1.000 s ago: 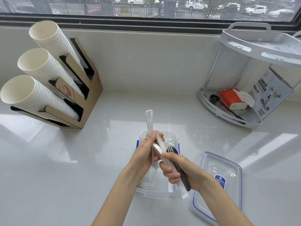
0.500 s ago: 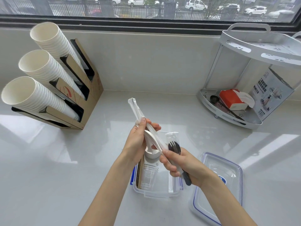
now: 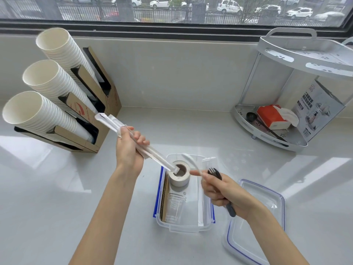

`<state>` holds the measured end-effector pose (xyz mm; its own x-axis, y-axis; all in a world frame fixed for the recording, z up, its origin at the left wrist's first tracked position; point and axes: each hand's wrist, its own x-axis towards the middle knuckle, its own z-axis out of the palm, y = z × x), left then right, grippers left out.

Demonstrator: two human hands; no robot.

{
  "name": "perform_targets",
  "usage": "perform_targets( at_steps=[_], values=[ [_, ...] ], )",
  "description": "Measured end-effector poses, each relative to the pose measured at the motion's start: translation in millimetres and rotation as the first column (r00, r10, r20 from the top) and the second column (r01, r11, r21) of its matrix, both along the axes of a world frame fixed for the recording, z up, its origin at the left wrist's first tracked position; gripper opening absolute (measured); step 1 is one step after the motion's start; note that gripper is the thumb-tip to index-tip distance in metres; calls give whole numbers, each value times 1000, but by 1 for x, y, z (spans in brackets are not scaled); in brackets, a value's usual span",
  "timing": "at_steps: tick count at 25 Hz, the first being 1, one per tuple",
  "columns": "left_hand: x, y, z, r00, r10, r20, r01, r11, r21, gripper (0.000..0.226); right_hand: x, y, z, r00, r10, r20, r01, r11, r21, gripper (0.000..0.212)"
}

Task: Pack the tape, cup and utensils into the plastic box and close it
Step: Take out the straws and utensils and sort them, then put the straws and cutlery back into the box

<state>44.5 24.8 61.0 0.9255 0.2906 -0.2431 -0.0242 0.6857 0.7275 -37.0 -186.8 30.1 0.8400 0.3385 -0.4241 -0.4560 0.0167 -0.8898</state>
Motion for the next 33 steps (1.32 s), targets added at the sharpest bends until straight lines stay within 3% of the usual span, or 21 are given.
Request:
perform_targets(
  at_steps=[3,6,11,14,17,20,23,28,33],
  values=[
    [-4,-9,-6,998,-60,-35,62,997,54,27,5,-7,1,988,-151,7,151,987,48,21],
    [-16,-42,-22,967,-232,-103,246,957,155,18,9,-13,4,953,-302,-17,302,949,88,18],
    [-38,-95,-61,866,-403,-296,496,772,397,19,9,-16,0,924,-379,-52,382,914,133,19],
    [-48,-105,-82,799,-440,-410,596,671,441,14,8,-15,-6,918,-389,-75,396,907,142,19],
    [-47,-106,-89,790,-412,-453,610,603,515,20,8,-13,-10,921,-381,-86,390,911,136,18],
    [-28,-102,-79,884,-332,-328,466,675,572,23,7,-15,-12,923,-372,-96,383,915,131,18],
    [-23,-106,-72,905,-342,-255,425,666,614,18,8,-16,-13,921,-378,-94,387,913,127,18],
    [-51,-115,-90,805,-442,-395,592,559,581,18,7,-16,-16,921,-378,-99,388,912,131,19],
    [-66,-113,-104,685,-500,-531,727,422,542,41,7,-12,-20,921,-372,-110,384,915,120,19]
  ],
)
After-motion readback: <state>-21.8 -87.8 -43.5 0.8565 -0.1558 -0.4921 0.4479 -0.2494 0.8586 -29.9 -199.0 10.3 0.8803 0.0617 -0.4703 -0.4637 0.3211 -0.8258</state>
